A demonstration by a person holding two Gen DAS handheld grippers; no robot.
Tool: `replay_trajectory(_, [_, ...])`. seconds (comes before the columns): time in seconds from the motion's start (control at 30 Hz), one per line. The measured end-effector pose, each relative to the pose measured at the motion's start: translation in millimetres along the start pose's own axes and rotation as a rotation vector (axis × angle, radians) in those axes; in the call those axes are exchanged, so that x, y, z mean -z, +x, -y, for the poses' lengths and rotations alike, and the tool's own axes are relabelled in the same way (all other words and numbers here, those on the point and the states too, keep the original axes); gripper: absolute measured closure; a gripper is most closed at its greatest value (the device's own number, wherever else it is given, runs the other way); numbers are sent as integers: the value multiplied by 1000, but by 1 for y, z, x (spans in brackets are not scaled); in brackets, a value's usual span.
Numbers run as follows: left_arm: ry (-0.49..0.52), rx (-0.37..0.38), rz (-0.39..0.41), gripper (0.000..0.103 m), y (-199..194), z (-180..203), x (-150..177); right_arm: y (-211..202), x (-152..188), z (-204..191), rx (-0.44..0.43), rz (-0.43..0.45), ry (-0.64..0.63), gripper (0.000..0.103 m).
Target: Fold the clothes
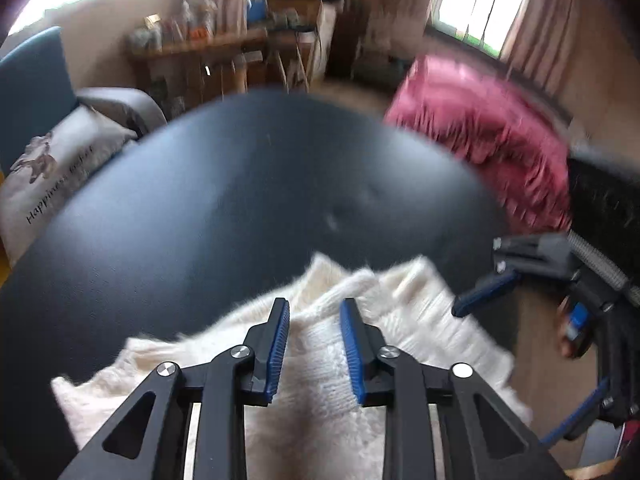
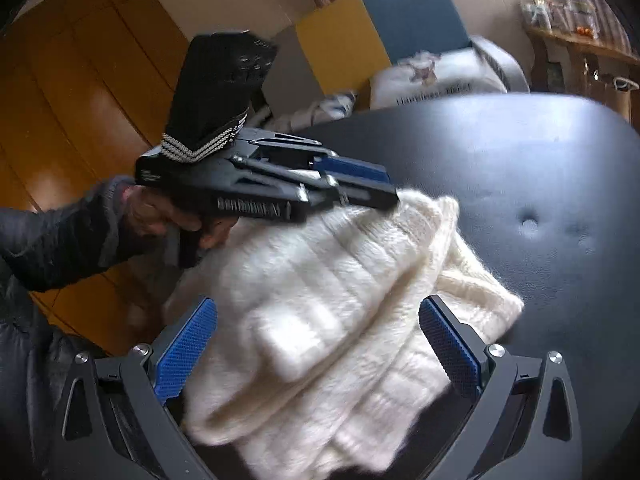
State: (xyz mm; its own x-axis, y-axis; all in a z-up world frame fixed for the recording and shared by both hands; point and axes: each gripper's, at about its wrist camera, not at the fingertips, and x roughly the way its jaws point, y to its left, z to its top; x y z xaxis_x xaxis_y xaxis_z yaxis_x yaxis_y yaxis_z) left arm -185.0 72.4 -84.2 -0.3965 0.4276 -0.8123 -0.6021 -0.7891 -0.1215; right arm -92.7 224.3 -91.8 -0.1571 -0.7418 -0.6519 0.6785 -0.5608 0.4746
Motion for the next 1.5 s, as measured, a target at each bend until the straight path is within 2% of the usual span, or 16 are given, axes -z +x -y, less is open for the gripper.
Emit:
replay_trajectory(0.07, [3,-32,-45,77,14,6,2,21,-5,2,0,-59,42,0])
replay_trajectory(0.13, [6,-63,-90,76,28,12,5,23,-4,3,-19,-44,55,0])
replay_trajectory(0.27, [-107,30,-62,76,16,-7,7,10,0,-2,-12,-35,49,0])
replay_trajectory(0.37, [-274,139,45,76,-17,-39,11,-4,-7,-19,31,-39,-38,0])
replay_trajectory(0.43, [-357,151,128,76,-43,-60,16,-17,-16,-35,32,-23,-114,0])
replay_trajectory(0.57, [-412,59,229,76,-87,-92,39,-18,-49,-58,9,0,-258,0])
replay_trajectory(0.67, [-381,11,172,76,-86,-98,56,4,-63,-51,11,-36,-289,0])
replay_trajectory(0.8, [-335,-67,2,76,-38,-80,72,80,-68,-5,48,-241,-150,0])
replay_trajectory(0.83, [-319,-79,39,76,-37,-76,74,80,-61,-2,56,-208,-168,0])
replay_trajectory(0.93, [-377,-1,87,76,-49,-87,75,68,-53,-1,40,-156,-174,0])
replay_trajectory(1.03, [-403,-33,138,76,-69,-102,82,58,-50,-4,51,-170,-178,0])
replay_trajectory(1.17, [-436,-73,189,76,-93,-126,100,49,-73,-35,107,-190,-256,0])
replay_trajectory(1.3, [-489,-111,166,77,-91,-155,113,63,-99,-61,62,-146,-343,0])
replay_trajectory(1.37, [-444,-110,138,77,-84,-152,109,83,-101,-67,85,-182,-366,0])
replay_trajectory(1.43, [-395,-108,109,77,-76,-147,106,119,-93,-57,129,-281,-338,0])
replay_trajectory(1.5, [-314,-166,6,77,-54,-135,99,131,-86,-43,112,-291,-268,0])
